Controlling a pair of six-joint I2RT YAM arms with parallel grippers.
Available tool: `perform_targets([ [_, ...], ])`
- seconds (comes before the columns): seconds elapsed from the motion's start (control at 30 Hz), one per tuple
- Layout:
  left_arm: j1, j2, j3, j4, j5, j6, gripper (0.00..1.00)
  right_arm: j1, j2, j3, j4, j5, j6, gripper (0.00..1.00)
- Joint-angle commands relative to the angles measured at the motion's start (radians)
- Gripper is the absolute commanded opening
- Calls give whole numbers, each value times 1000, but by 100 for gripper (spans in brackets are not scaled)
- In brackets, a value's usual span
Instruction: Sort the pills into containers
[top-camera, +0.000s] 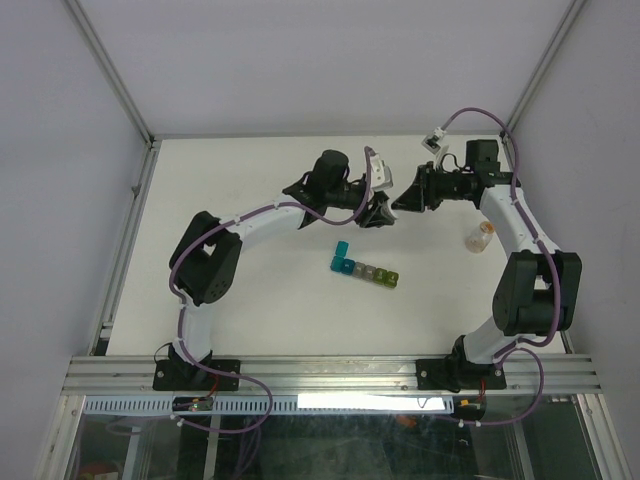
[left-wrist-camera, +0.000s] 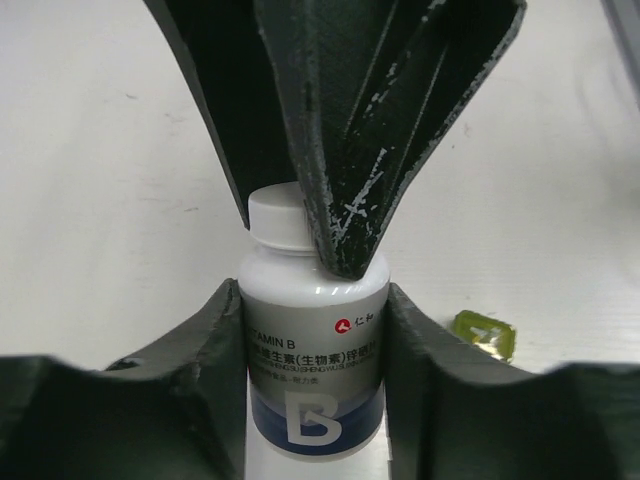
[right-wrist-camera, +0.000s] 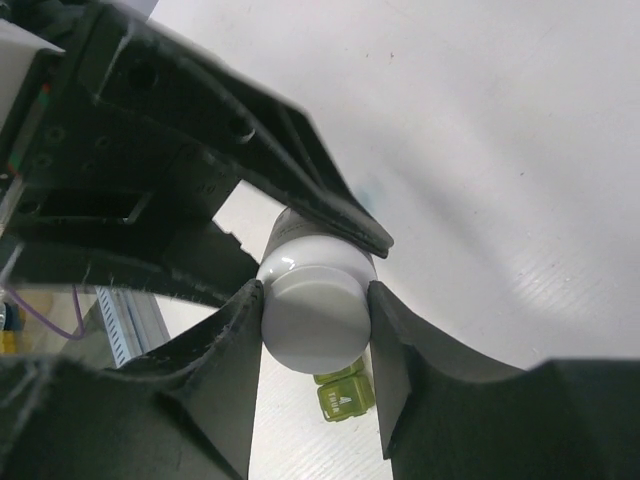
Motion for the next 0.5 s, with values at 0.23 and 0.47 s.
perform_targets([
  [0.23,18,24,121,-151,133,105,0,14,-89,-36,-20,-164,-245,0],
  [0.47,24,-10,79,-203,254,214,0,52,-138,-20,-430,-233,-1126,0],
])
